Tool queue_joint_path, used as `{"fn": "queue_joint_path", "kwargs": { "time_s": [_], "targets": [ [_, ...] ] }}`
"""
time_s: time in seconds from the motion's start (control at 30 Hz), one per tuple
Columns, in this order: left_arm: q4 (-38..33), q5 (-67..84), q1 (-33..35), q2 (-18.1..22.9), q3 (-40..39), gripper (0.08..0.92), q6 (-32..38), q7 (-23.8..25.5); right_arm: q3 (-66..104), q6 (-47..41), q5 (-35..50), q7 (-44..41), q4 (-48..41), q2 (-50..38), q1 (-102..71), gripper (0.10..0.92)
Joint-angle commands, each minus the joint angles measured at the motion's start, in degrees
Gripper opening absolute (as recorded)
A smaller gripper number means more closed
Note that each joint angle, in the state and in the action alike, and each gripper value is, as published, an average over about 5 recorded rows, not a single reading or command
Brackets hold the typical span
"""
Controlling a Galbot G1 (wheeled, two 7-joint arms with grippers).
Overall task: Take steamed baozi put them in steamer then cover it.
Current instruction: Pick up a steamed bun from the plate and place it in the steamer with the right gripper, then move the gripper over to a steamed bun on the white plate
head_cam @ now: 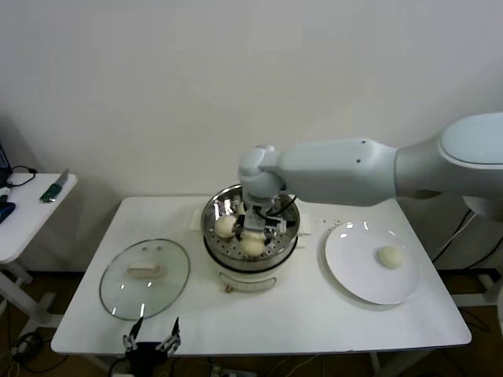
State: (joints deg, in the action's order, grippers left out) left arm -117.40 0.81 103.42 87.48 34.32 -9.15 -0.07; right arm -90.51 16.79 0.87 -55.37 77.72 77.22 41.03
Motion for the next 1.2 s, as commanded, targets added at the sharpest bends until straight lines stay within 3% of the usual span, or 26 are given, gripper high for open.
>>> {"fn": "queue_joint_path", "kwargs": {
  "time_s": [0.03, 0.57, 0.73, 1.2],
  "targets": [
    [0.0, -0.1, 0.0, 0.1, -0.1, 0.823, -0.1, 0.0, 1.1, -0.2, -3.3, 1.8, -2.7, 1.8, -5.0, 0.709],
    [0.0, -0.1, 0.5, 0.2, -0.4, 0.823, 0.2, -0.1, 1.2, -0.4, -2.5, 2.0, -2.9, 1.7, -5.0, 0.705],
    [-0.1, -0.2, 0.6, 0.3, -0.5, 0.823, 0.2, -0.1, 1.7, 0.9, -0.8, 2.4, -3.2, 1.5, -3.8, 0.785],
    [0.0, -0.2, 0.2, 0.4, -0.7, 0.823, 0.2, -0.1, -1.3, 6.4, 18.4, -6.7, -3.7, -8.4, 11.8, 0.823]
  ]
}}
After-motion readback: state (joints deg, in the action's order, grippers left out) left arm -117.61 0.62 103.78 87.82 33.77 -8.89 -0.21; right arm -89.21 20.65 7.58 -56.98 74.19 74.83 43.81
